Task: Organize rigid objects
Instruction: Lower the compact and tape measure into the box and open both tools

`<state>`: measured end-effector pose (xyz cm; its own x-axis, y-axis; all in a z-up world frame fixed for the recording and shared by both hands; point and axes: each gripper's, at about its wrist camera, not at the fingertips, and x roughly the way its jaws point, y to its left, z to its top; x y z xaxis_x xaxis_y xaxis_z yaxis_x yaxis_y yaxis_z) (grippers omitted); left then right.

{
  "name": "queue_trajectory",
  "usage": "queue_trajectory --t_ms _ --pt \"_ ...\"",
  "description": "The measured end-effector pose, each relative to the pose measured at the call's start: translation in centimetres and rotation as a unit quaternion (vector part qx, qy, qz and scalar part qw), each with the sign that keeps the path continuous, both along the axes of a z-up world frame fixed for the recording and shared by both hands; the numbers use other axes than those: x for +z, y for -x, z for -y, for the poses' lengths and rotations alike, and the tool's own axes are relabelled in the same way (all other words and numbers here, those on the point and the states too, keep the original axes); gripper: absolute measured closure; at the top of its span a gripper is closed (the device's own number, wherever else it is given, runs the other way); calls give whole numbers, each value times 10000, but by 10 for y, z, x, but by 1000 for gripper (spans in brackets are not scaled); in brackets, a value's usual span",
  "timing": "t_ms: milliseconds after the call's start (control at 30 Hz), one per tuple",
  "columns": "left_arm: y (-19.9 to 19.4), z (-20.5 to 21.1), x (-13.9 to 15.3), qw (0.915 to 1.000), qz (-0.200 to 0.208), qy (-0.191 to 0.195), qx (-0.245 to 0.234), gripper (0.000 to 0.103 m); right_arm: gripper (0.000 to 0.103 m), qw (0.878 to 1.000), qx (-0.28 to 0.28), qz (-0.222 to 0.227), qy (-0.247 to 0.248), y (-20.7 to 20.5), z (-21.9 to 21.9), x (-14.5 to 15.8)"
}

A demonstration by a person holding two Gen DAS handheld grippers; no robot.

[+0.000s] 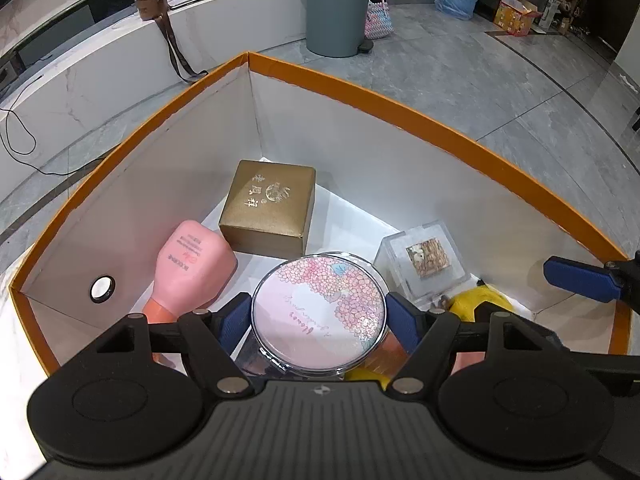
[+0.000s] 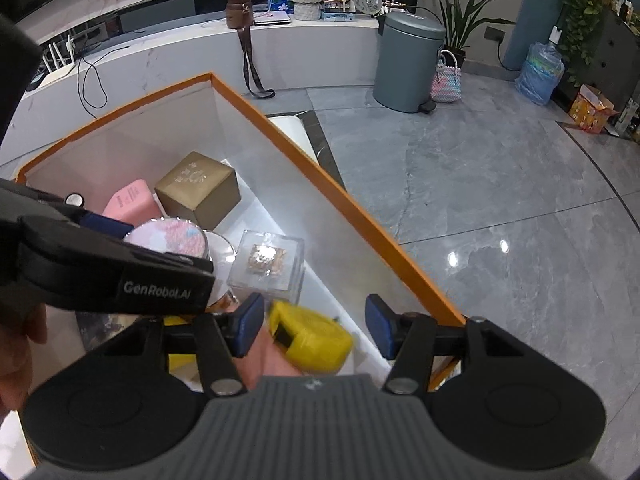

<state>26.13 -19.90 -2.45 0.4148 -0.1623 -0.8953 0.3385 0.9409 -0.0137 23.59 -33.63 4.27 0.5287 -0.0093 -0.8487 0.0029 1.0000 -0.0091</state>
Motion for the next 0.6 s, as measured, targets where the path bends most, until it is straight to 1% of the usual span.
queue_trajectory --t_ms 200,367,600 --pt "-1 0 -1 10000 -49 27 48 14 46 10000 63 13 -39 3 -1 3" --pt "0 -4 1 9997 -47 204 103 13 46 10000 40 42 -48 3 -1 5" --pt "6 -13 12 9983 51 521 270 13 46 9999 55 108 -49 7 -3 9"
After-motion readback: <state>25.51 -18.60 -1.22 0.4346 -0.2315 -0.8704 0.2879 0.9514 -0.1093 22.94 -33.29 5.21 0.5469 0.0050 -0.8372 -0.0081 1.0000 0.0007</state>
